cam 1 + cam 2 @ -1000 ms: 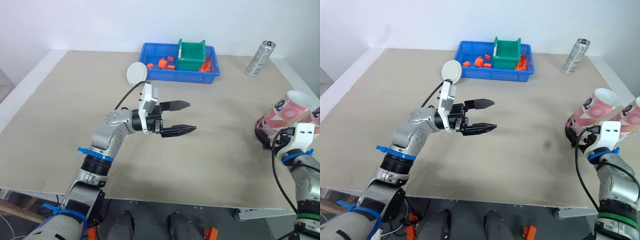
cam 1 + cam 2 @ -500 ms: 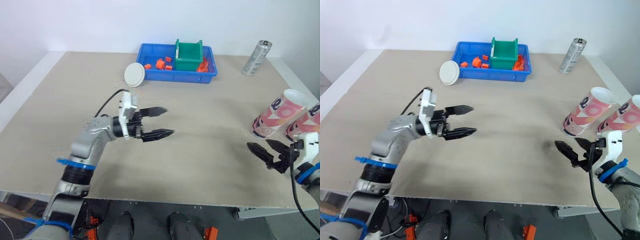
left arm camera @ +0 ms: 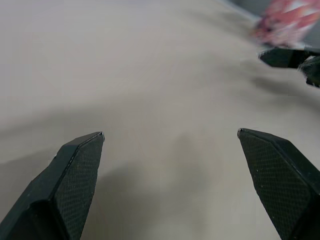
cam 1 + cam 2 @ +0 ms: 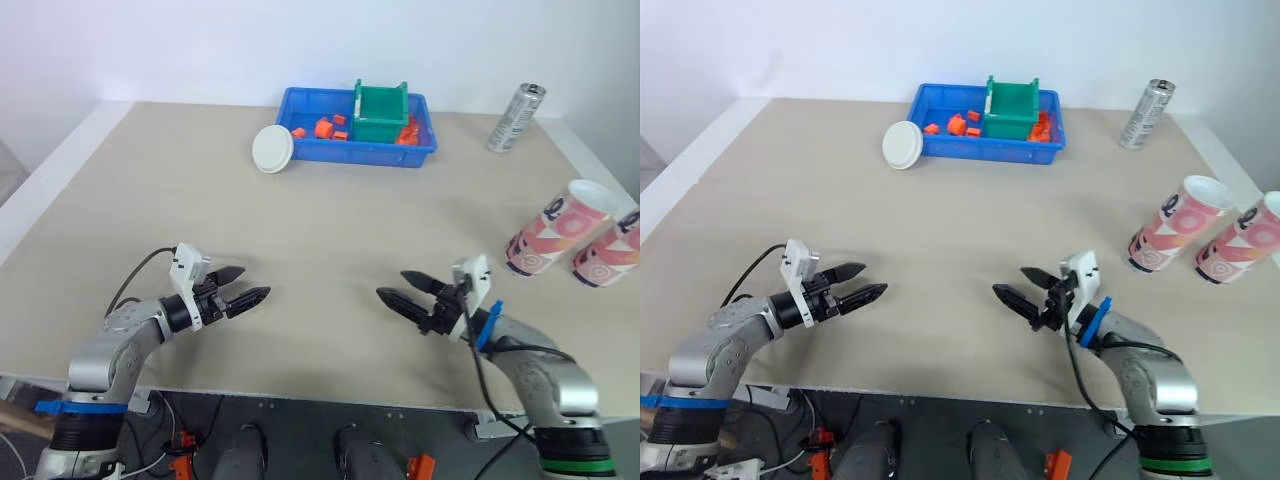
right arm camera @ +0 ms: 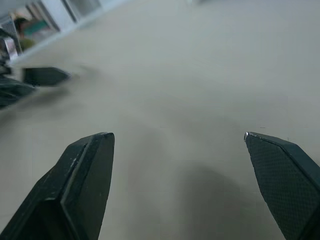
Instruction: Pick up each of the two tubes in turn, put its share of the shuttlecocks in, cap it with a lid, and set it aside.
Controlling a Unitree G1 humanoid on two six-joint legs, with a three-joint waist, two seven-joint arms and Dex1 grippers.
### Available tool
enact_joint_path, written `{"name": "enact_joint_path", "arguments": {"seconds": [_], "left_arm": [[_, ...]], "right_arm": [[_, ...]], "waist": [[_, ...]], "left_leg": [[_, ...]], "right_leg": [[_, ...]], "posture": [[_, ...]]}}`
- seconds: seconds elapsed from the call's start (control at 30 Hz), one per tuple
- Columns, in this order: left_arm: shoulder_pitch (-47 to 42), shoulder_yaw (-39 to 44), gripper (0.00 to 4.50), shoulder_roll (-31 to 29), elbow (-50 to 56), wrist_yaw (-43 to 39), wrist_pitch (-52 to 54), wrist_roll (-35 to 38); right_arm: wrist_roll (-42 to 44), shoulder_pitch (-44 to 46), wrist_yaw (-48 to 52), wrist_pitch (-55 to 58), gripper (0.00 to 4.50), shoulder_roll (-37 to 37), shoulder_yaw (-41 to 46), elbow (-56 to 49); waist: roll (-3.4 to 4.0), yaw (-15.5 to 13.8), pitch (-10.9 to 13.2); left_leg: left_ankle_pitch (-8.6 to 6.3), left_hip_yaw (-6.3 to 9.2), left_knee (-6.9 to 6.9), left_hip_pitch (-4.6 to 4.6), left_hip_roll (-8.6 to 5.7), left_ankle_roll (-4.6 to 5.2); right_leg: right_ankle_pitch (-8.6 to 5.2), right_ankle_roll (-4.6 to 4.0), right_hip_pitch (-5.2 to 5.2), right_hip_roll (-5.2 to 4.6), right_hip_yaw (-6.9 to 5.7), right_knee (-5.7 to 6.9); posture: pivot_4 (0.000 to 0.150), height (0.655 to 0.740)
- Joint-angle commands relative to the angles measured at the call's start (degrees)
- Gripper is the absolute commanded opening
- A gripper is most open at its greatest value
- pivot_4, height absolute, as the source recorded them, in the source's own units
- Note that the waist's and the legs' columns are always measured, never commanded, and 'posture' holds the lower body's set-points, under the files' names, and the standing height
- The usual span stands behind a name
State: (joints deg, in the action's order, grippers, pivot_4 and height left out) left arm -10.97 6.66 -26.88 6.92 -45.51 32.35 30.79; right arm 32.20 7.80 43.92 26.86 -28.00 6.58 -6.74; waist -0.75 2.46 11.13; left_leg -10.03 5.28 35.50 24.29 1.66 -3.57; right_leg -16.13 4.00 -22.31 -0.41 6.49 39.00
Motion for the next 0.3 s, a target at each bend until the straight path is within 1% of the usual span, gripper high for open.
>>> {"name": "enact_joint_path", "arguments": {"seconds": [0.03,0.17,0.3], "left_arm": [[0.33,1.55,4.50,0.80,3.42,1.94,-1.92,0.52],[1.50,2.76,4.50,2.56,3.88,5.11,-3.71,0.11],[1.62,2.81,4.50,3.68,3.71,6.57,-5.20,0.06]], "right_arm": [[-1.64,-0.15,1.07,-3.06,4.47,0.72,-0.49,1.56],[-2.75,-0.28,0.41,-4.51,4.47,2.25,-0.83,2.75],[-3.39,0.56,0.10,-4.81,4.47,3.34,-1.46,3.16]], "waist": [[-0.02,-0.01,-0.01],[-0.03,0.20,-0.02],[-0.05,0.24,-0.04]], "left_leg": [[0.00,0.00,0.00,0.00,0.00,-0.01],[0.00,-0.03,0.00,-0.07,0.03,-0.01],[0.03,-0.03,0.01,-0.11,0.07,-0.05]], "right_leg": [[-0.01,0.01,0.01,-0.01,0.00,-0.01],[0.03,-0.01,0.02,0.01,0.00,-0.01],[0.09,-0.04,0.03,0.05,-0.01,0.00]], "posture": [[0.150,0.7384],[0.150,0.7384],[0.150,0.7384]]}}
